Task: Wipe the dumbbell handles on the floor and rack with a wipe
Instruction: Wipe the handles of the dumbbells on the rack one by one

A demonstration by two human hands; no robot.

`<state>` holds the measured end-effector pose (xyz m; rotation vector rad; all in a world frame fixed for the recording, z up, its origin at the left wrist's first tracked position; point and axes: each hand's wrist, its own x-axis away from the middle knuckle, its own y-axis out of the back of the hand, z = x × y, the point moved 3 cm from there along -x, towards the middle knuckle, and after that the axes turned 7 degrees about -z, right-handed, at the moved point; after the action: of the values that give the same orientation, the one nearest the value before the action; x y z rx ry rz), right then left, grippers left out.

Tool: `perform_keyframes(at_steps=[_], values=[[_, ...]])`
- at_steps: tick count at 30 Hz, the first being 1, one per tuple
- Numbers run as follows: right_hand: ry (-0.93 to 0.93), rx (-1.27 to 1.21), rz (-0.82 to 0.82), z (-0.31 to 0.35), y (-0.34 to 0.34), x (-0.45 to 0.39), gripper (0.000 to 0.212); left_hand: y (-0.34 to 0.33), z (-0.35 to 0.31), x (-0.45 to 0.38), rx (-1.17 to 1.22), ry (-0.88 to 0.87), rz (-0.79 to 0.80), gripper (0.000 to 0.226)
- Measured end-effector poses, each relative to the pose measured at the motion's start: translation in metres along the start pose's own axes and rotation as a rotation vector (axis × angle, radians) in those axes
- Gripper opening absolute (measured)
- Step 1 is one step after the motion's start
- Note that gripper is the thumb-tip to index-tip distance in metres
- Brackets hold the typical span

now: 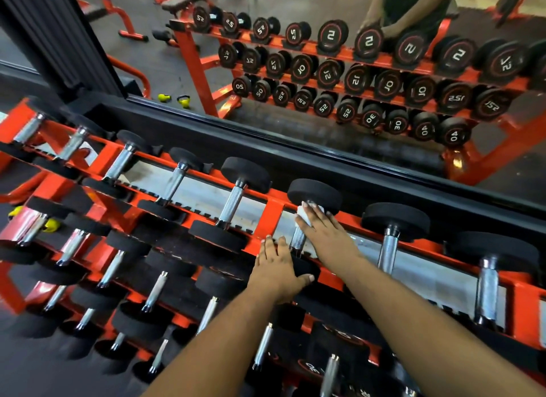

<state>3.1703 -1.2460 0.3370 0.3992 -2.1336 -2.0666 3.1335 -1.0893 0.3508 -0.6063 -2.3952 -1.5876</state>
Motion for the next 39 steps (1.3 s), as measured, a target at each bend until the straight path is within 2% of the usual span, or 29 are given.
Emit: perform_keyframes(at_steps=[5,7,9,11,13,15,17,19,22,26,28,30,32,34,35,37,39], values=[[0.119,-0.012,-0.014,-0.005,-0.002,0.017,0.077,-0.001,-0.002,0.000,0.000,-0.003,0.004,0.115],[0.059,0.081,-0.016,-0.009,0.000,0.005,0.081,-0.001,0.000,-0.002,-0.003,-0.001,0.009,0.115],[0.014,0.057,-0.001,-0.001,0.003,-0.002,0.077,0.001,-0.001,-0.001,-0.005,0.005,0.002,0.116],[0.115,-0.045,0.027,0.010,0.003,-0.001,0.067,0.000,-0.001,-0.001,0.011,-0.001,0.013,0.115],[0.293,-0.094,0.066,0.011,0.006,0.009,0.059,-0.001,0.000,-0.001,0.004,-0.008,0.009,0.115],[0.365,-0.032,0.084,-0.003,0.012,0.007,0.062,-0.002,0.000,-0.002,-0.001,-0.006,0.002,0.116],[0.329,0.127,0.112,-0.009,0.018,-0.003,0.066,-0.002,0.000,-0.002,0.006,0.002,0.014,0.116],[0.276,0.177,0.104,0.000,0.022,-0.010,0.063,0.000,0.000,-0.001,0.010,0.004,0.019,0.116],[0.358,0.041,0.149,0.021,0.019,-0.008,0.054,0.001,0.000,-0.001,0.024,0.000,0.013,0.116],[0.429,-0.141,0.234,0.008,0.020,0.008,0.056,-0.001,0.000,-0.001,0.022,0.006,0.001,0.115],[0.411,-0.145,0.240,-0.003,0.017,0.018,0.057,0.000,0.000,-0.001,0.008,0.005,0.008,0.115],[0.275,-0.112,0.188,-0.013,0.013,0.025,0.060,-0.001,0.000,-0.001,0.004,0.006,0.018,0.115],[-0.149,-0.263,0.058,-0.022,0.013,0.023,0.060,0.000,0.000,-0.001,-0.002,0.003,0.021,0.116],[-0.631,-0.692,-0.090,-0.016,0.007,0.024,0.050,-0.002,-0.001,-0.001,0.001,0.004,0.019,0.115],[-0.791,-0.955,-0.095,-0.002,0.002,0.025,0.046,-0.001,-0.002,-0.001,-0.001,0.003,0.010,0.115],[-0.938,-1.356,0.018,0.030,-0.003,0.025,0.043,-0.002,-0.002,-0.001,0.010,0.002,0.003,0.114],[-1.059,-1.490,0.039,0.037,-0.005,0.015,0.039,-0.003,0.000,-0.002,0.013,0.004,-0.002,0.113]])
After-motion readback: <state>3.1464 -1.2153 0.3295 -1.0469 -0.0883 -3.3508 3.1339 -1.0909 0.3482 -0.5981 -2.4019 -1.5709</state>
